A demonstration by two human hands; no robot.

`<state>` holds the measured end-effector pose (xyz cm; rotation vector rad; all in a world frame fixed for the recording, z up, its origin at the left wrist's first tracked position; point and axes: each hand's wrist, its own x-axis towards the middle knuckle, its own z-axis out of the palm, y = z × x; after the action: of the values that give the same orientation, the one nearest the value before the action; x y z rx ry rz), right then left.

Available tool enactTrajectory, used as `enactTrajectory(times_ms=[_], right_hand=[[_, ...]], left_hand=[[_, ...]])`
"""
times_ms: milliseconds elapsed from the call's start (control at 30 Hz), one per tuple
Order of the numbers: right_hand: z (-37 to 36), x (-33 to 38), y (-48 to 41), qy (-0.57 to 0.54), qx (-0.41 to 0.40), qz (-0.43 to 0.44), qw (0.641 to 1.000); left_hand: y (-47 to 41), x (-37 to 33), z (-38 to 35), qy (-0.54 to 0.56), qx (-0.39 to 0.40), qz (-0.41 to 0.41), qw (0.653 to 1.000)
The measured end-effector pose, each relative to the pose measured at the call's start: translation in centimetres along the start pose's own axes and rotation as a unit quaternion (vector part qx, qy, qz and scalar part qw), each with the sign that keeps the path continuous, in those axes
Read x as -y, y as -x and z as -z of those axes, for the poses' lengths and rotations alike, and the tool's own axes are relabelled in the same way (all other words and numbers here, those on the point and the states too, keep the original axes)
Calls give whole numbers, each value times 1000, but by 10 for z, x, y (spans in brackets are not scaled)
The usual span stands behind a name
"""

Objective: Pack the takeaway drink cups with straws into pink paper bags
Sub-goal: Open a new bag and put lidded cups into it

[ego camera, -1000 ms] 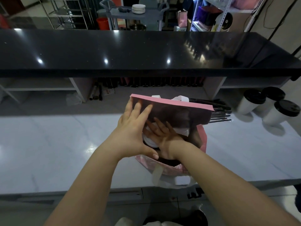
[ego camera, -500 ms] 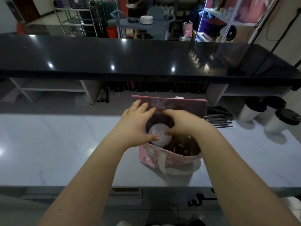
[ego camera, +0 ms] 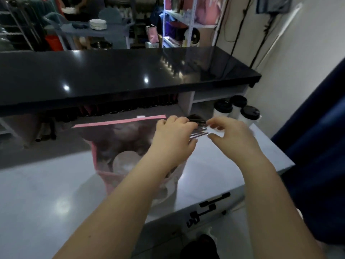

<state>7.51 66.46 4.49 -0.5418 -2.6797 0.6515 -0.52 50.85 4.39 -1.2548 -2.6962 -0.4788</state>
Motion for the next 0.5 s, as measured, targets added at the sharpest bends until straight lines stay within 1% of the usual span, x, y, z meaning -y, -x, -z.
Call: enactTrajectory(times_ms=[100, 200, 333, 500], right_hand=[[14, -40, 4, 7, -9, -44, 999], [22, -77, 0, 7, 0, -72, 997], [25, -123, -20, 17, 33, -84, 996], [23, -185, -52, 9, 59, -93, 994]], left_hand=[[-25, -42, -23, 12, 5, -24, 1000], [-44, -75, -54, 3, 28, -21, 999], [-67, -104, -100, 13, 58, 23, 998], [-115, -120, -149, 30, 92, 81, 992]])
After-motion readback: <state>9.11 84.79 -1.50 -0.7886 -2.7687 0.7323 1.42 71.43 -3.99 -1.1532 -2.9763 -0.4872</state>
